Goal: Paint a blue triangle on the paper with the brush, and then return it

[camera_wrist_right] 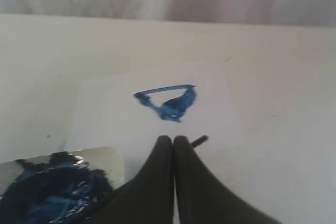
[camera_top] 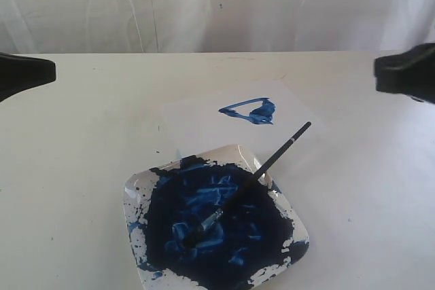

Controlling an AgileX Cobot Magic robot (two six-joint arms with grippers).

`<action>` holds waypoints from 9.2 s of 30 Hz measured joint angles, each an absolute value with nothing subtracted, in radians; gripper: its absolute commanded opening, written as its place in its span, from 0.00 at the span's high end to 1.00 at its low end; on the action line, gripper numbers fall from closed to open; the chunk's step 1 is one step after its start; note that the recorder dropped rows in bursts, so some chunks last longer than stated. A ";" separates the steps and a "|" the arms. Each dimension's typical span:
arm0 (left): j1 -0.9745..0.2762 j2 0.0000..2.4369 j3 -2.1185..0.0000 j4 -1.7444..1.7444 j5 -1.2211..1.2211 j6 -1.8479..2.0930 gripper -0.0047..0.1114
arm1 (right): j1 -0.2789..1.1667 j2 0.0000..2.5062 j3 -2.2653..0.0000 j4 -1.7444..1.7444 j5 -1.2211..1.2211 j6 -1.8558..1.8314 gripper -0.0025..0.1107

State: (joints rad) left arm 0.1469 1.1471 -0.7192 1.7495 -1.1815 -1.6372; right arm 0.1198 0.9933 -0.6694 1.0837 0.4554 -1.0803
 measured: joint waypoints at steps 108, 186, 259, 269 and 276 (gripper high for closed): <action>0.147 1.145 -0.719 1.750 -1.133 -1.546 0.96 | 0.218 0.006 -0.003 0.000 0.327 0.153 0.98; 0.148 0.005 -0.006 0.069 0.102 -1.349 0.96 | 0.220 0.006 -0.003 0.000 0.327 0.176 0.98; 0.051 0.005 0.000 -0.012 0.235 0.009 0.96 | 0.220 0.006 -0.003 0.000 0.327 0.176 0.98; 0.025 0.005 0.000 -0.012 0.235 0.009 0.96 | 0.220 0.006 -0.003 0.000 0.327 0.176 0.98; 0.004 0.005 0.000 -0.012 0.235 0.009 0.96 | 0.220 0.006 -0.003 0.000 0.327 0.176 0.98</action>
State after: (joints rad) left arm 0.0045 0.0045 0.0000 -0.0116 0.2350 0.0090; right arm 0.2202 0.0056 -0.0026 0.0000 0.3273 0.1764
